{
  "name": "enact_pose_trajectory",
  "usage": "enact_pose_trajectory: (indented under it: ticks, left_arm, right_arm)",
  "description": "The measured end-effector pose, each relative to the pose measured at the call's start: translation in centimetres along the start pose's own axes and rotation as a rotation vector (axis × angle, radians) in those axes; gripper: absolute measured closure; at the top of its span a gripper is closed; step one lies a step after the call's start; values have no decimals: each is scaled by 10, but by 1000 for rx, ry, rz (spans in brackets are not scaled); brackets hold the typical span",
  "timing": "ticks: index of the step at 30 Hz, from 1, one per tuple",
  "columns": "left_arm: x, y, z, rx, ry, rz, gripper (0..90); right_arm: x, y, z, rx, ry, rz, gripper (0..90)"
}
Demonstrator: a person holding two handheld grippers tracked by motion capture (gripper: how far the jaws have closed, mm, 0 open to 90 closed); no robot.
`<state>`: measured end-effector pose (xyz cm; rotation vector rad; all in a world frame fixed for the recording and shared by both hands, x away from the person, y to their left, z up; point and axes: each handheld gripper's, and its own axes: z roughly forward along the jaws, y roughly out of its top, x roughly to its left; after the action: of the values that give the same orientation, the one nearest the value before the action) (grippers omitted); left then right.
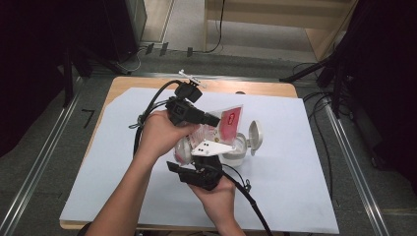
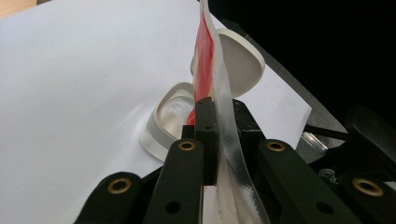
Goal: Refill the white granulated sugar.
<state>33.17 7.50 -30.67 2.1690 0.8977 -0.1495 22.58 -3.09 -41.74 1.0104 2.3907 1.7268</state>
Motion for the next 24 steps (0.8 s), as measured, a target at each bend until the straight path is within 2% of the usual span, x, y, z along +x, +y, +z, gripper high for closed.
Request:
enact_pose_trajectory:
  ticks: [9, 24]
  left_arm:
    - [-1, 1, 4, -25, -12, -6, 850]
    - [-5, -1, -1, -40, 21, 1, 848]
  right_arm:
    - [-2, 0, 0, -3, -32, -2, 640]
    - [-1, 2, 4, -22, -19, 6, 641]
